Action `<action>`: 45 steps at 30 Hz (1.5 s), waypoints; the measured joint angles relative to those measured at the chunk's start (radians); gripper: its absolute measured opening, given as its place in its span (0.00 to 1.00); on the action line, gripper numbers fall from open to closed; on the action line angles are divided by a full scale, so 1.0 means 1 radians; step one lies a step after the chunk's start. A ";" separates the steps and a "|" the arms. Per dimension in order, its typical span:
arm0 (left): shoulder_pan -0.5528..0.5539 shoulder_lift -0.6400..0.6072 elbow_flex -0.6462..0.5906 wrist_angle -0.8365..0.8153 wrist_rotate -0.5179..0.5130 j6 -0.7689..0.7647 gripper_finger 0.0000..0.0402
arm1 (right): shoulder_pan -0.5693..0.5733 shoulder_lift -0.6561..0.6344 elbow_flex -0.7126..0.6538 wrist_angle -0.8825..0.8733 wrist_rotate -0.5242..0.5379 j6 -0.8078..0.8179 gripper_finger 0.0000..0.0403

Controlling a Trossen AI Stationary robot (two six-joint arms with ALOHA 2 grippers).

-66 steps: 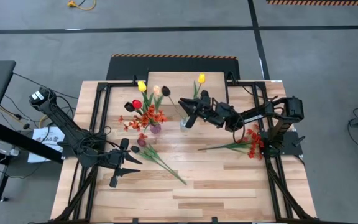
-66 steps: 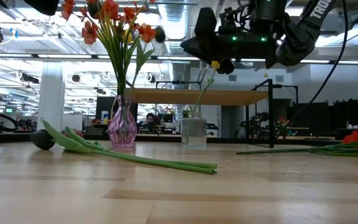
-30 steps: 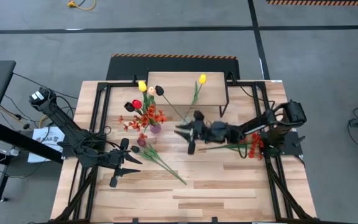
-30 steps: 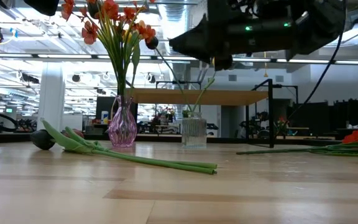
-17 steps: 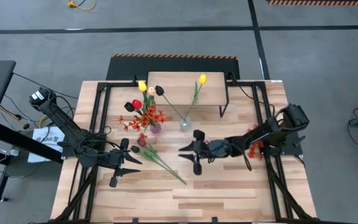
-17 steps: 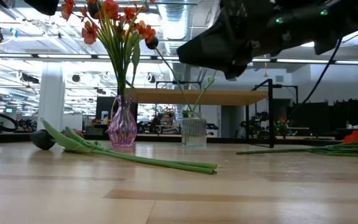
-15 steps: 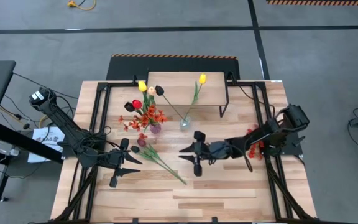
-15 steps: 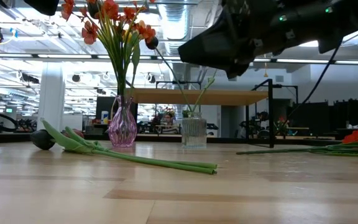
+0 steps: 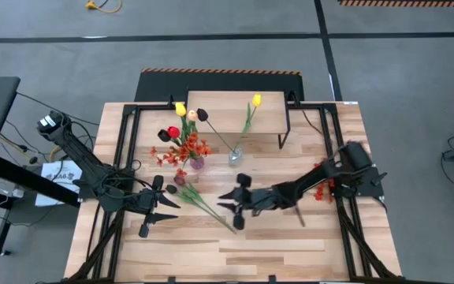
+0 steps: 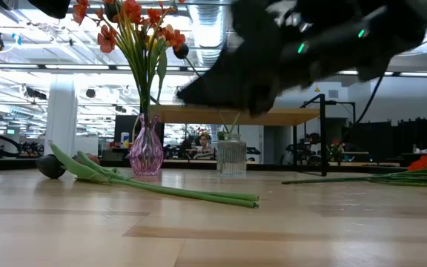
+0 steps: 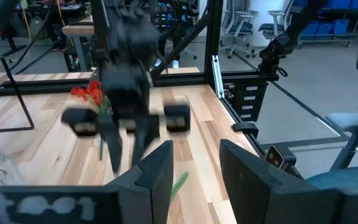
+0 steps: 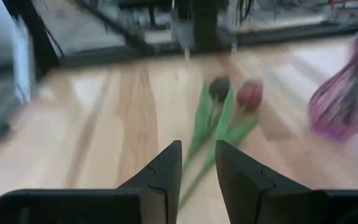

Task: Pick and place flowers into a vace then onto a shelf
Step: Put the black tulip into the transparent vase

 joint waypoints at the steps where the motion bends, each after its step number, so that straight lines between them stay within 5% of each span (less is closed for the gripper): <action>1: 0.000 0.000 0.000 -0.001 0.000 -0.006 0.30 | 0.000 0.038 0.032 -0.013 0.002 -0.011 0.23; 22: 0.000 0.000 0.000 -0.011 0.000 -0.021 0.30 | -0.022 0.359 0.514 -0.411 0.018 -0.046 0.23; 45: 0.000 0.000 0.000 -0.014 0.000 -0.021 0.30 | -0.044 0.386 0.557 -0.503 0.019 -0.019 0.23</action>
